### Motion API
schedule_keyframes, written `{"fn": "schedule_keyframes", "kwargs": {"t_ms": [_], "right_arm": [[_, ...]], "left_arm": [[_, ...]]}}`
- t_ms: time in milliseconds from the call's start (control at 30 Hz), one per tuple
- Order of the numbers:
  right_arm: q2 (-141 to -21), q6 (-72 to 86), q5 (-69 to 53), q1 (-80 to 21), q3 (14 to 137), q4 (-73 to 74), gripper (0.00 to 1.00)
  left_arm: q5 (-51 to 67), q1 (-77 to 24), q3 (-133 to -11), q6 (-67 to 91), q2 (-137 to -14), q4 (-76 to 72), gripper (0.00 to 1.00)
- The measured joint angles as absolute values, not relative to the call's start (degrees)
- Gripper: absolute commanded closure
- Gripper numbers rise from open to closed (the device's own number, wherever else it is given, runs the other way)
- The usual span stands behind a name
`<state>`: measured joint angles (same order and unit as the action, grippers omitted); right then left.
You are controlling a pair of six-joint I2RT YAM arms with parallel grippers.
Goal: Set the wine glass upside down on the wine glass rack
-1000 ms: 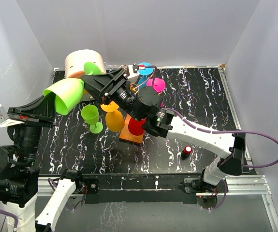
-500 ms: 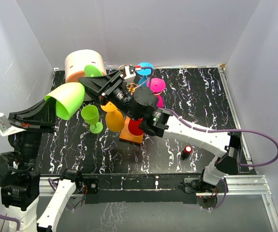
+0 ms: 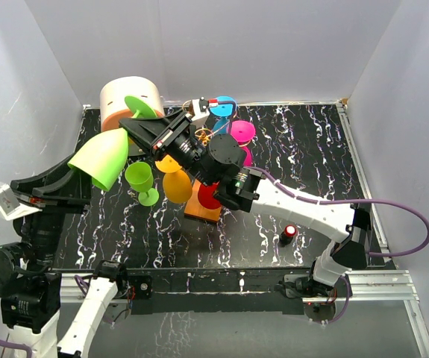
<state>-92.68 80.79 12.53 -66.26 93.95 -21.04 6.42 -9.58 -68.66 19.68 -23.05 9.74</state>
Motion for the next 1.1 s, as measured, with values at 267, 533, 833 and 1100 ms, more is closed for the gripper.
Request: {"fn": "schedule_keyframes", "kwargs": {"t_ms": [267, 533, 833, 1100], "right_arm": [[-92.53, 75.75, 14.9, -66.26, 92.88, -23.11, 1.0], [-92.36, 65.36, 16.97, -66.26, 91.48, -26.72, 1.0], [-91.48, 48.25, 9.45, -66.26, 87.9, -29.52, 1.0], [-90.28, 33.01, -5.72, -67.13, 82.06, -32.08, 1.0]], "left_arm": [[5.3, -9.58, -68.79, 18.81, -20.97, 16.95, 0.35], [2.26, -9.58, -71.35, 15.35, -15.73, 25.96, 0.29], [-6.15, -9.58, -76.95, 13.91, -9.34, 28.99, 0.25], [-1.15, -9.58, -82.61, 25.5, -15.4, 32.99, 0.22]]}}
